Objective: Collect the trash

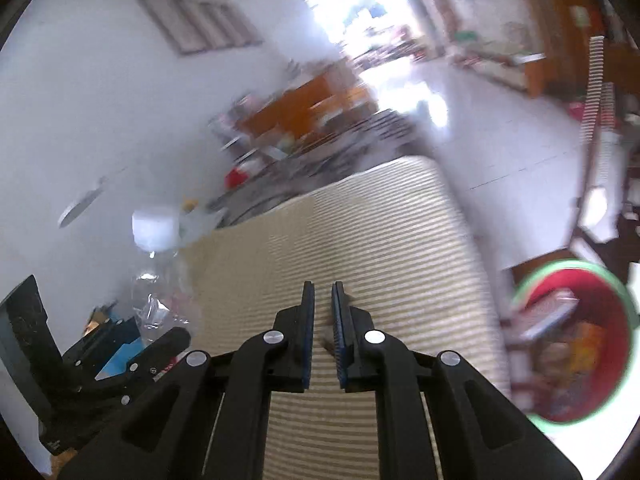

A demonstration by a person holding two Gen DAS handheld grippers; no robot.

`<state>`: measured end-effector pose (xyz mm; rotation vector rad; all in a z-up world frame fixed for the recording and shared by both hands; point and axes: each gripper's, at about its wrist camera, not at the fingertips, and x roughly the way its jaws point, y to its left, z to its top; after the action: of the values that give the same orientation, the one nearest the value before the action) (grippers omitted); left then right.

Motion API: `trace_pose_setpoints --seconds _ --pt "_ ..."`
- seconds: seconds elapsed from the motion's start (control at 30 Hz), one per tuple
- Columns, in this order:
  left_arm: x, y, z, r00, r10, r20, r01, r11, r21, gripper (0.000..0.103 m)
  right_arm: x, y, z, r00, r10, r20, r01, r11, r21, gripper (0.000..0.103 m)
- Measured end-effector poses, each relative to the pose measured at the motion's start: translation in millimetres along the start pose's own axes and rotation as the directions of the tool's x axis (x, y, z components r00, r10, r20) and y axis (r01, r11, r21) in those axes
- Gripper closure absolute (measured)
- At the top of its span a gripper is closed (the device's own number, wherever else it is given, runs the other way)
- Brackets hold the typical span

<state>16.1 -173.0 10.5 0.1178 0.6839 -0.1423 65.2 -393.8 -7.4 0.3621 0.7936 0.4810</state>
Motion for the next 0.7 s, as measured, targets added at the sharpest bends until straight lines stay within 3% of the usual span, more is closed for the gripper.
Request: trace_pose_setpoints --seconds 0.07,0.17,0.23,0.3,0.4,0.5,0.53,0.63,0.67,0.7 --pt "9 -12 1 1.0 -0.029 -0.009 0.029 1.0 0.008 0.049 -12 -23 0 1.0 -0.006 -0.01 0.006 0.999 0.048 0.092" --pt "20 -15 -1 0.998 -0.054 -0.03 0.054 0.998 -0.02 0.049 -6 -31 -5 0.995 -0.037 -0.095 0.04 0.999 0.036 0.088" --pt "24 -11 -4 0.998 -0.049 -0.041 0.047 0.998 -0.041 0.049 7 -22 -10 0.988 -0.059 -0.141 0.058 0.998 -0.009 0.069" --pt "27 -6 -8 0.998 -0.033 -0.053 0.03 0.997 -0.065 0.049 25 -7 -11 0.975 -0.052 -0.215 0.038 0.997 -0.07 0.044" --pt "29 9 -15 0.997 -0.013 -0.079 0.003 0.993 -0.115 0.049 68 23 -14 0.931 -0.077 -0.356 0.0 0.977 -0.212 0.037" --pt "28 17 -18 0.996 0.009 -0.088 -0.021 0.991 -0.132 0.049 116 44 -19 0.879 -0.213 -0.426 0.04 0.924 -0.38 0.034" --pt "27 19 -19 0.996 0.017 -0.089 -0.029 0.991 -0.134 0.049 136 48 -25 0.848 -0.277 -0.452 0.058 0.896 -0.44 0.033" --pt "20 25 -21 0.995 0.044 -0.086 -0.055 0.991 -0.126 0.049 175 45 -40 0.786 -0.359 -0.504 0.082 0.868 -0.49 0.033" --pt "17 27 -21 0.995 0.057 -0.083 -0.066 0.991 -0.12 0.049 182 42 -43 0.773 -0.376 -0.511 0.091 0.863 -0.497 0.039" --pt "15 29 -22 0.994 0.067 -0.081 -0.076 0.99 -0.117 0.049 186 37 -47 0.766 -0.386 -0.514 0.098 0.86 -0.501 0.059"
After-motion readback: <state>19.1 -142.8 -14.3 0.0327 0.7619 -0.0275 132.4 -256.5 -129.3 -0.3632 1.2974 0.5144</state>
